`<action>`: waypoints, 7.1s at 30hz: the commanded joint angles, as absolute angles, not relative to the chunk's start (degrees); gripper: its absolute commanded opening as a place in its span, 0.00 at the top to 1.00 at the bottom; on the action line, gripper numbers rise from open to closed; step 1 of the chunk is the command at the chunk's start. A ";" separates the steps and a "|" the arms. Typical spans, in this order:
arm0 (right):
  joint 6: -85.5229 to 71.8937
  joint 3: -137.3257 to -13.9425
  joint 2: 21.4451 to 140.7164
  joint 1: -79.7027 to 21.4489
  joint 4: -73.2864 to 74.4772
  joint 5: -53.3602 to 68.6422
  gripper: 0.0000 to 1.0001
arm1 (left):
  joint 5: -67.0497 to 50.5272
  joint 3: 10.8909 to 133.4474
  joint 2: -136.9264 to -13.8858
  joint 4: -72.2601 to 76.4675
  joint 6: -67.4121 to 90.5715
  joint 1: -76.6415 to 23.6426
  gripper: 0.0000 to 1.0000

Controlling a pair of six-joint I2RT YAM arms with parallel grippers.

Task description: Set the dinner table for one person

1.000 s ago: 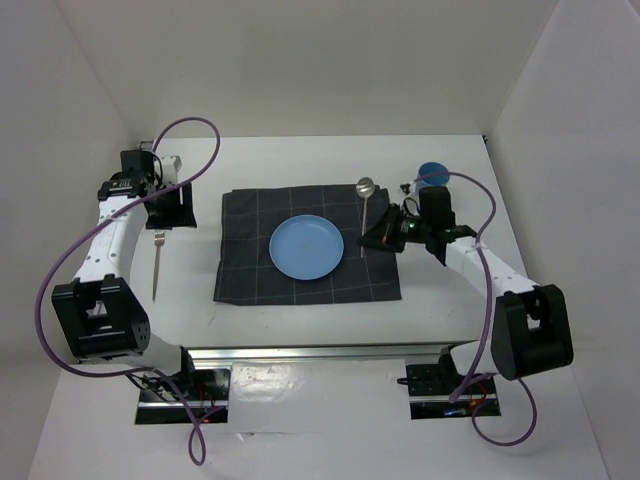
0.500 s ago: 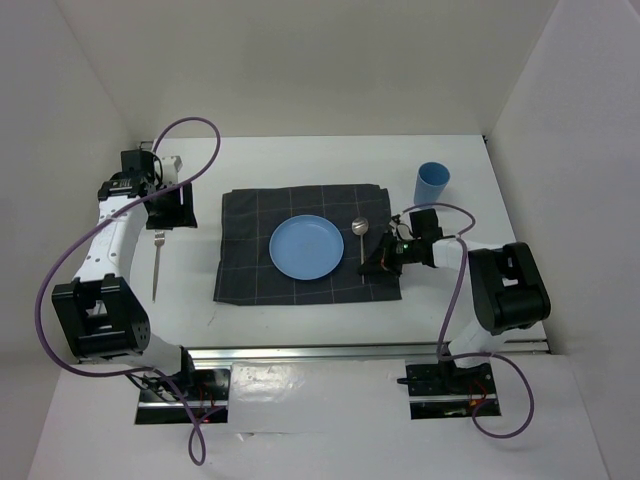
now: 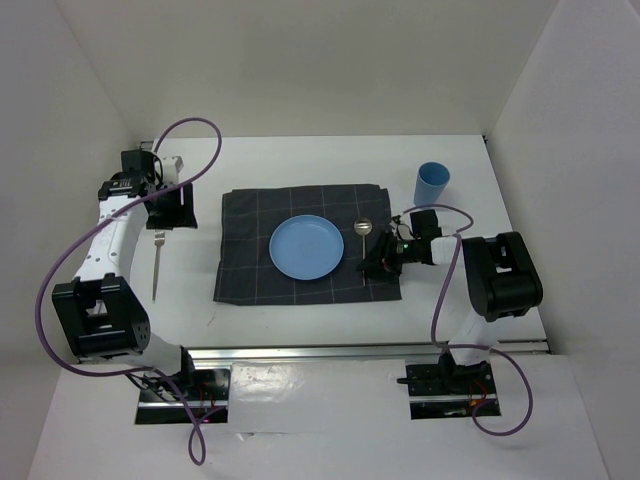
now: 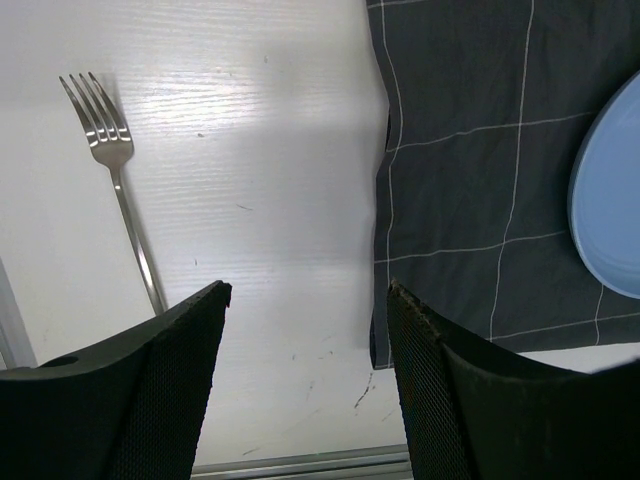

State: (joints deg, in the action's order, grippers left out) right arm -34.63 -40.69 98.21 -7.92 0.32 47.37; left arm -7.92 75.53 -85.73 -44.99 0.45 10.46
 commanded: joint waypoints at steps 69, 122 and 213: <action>-29.97 -65.30 70.22 -18.11 32.78 4.13 0.00 | -10.62 76.02 -116.72 -46.05 -14.07 23.46 1.00; -32.70 -60.91 63.54 -18.11 36.04 -4.57 0.00 | -0.35 86.39 -117.25 -48.95 23.99 -11.34 1.00; -11.16 -129.73 132.79 -18.98 56.34 -8.35 0.60 | 2.20 81.47 -100.20 -51.06 10.02 1.23 0.44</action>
State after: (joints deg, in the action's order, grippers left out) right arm -11.55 -127.35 130.87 -19.09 52.75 -8.19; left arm 3.09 82.02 -101.47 -51.40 10.61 0.93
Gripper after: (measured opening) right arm 0.345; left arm 0.559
